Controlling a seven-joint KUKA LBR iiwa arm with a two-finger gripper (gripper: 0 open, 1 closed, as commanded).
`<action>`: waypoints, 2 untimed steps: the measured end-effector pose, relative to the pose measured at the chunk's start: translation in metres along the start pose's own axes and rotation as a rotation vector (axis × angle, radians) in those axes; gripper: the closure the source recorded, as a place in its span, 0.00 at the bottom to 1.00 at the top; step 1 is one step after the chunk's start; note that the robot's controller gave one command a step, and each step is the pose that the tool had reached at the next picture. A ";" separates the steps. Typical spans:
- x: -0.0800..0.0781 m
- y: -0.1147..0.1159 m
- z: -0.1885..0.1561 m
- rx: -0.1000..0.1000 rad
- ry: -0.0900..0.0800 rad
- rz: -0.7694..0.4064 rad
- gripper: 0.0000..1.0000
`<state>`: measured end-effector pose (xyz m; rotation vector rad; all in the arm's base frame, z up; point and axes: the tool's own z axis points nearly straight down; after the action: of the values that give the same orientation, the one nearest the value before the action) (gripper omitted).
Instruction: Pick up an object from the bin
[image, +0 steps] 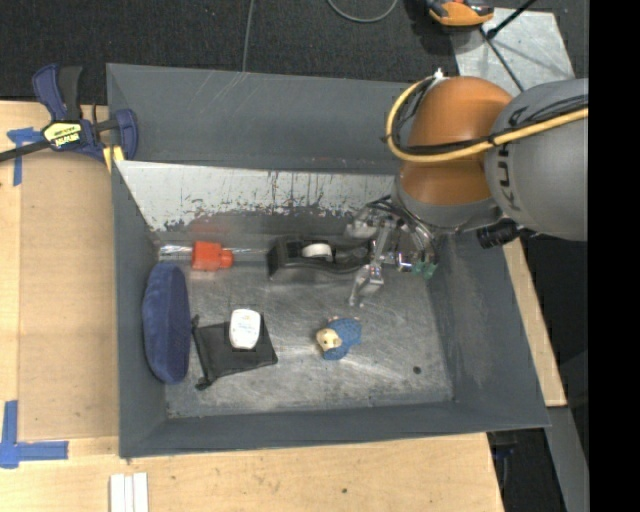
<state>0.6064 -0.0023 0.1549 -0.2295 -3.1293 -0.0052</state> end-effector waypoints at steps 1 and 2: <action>-0.006 -0.017 0.059 -0.003 -0.023 0.105 0.00; -0.009 -0.004 0.053 0.001 -0.010 0.251 0.00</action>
Offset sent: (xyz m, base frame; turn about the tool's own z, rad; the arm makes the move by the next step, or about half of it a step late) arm -0.0012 -0.0188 -0.0628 0.1067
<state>0.6143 -0.0073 0.1015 -0.6212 -3.0853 -0.0016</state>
